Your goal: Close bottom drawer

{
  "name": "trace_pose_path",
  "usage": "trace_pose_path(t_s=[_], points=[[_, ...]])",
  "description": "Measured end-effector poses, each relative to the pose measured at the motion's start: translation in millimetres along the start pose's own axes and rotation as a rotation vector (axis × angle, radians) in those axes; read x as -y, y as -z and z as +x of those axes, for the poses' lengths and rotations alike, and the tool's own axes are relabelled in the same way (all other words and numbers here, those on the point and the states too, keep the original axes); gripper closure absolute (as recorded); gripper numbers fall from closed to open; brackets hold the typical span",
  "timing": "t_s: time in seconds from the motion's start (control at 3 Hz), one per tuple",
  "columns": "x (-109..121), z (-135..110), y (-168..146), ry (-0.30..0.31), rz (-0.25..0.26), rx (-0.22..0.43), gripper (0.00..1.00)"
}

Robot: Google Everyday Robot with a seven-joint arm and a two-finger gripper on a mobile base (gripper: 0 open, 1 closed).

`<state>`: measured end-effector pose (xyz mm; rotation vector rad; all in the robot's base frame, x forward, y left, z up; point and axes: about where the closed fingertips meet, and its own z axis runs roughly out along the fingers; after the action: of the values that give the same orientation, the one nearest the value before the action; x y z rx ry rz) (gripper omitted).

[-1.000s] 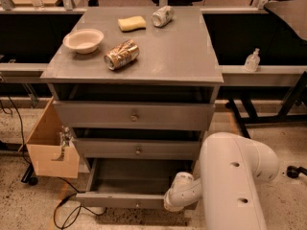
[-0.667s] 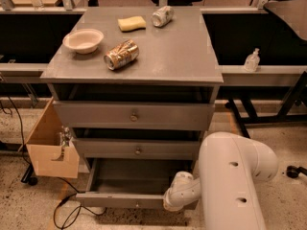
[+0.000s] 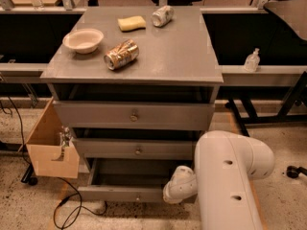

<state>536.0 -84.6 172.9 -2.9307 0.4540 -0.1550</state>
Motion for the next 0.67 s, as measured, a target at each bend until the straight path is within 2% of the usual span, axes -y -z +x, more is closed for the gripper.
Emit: trace_pose_path(t_s=[0.33, 0.67], points=[[-1, -2, 0, 0.000, 0.000, 0.000, 1.00], [8, 15, -2, -0.002, 0.002, -0.009, 1.00]])
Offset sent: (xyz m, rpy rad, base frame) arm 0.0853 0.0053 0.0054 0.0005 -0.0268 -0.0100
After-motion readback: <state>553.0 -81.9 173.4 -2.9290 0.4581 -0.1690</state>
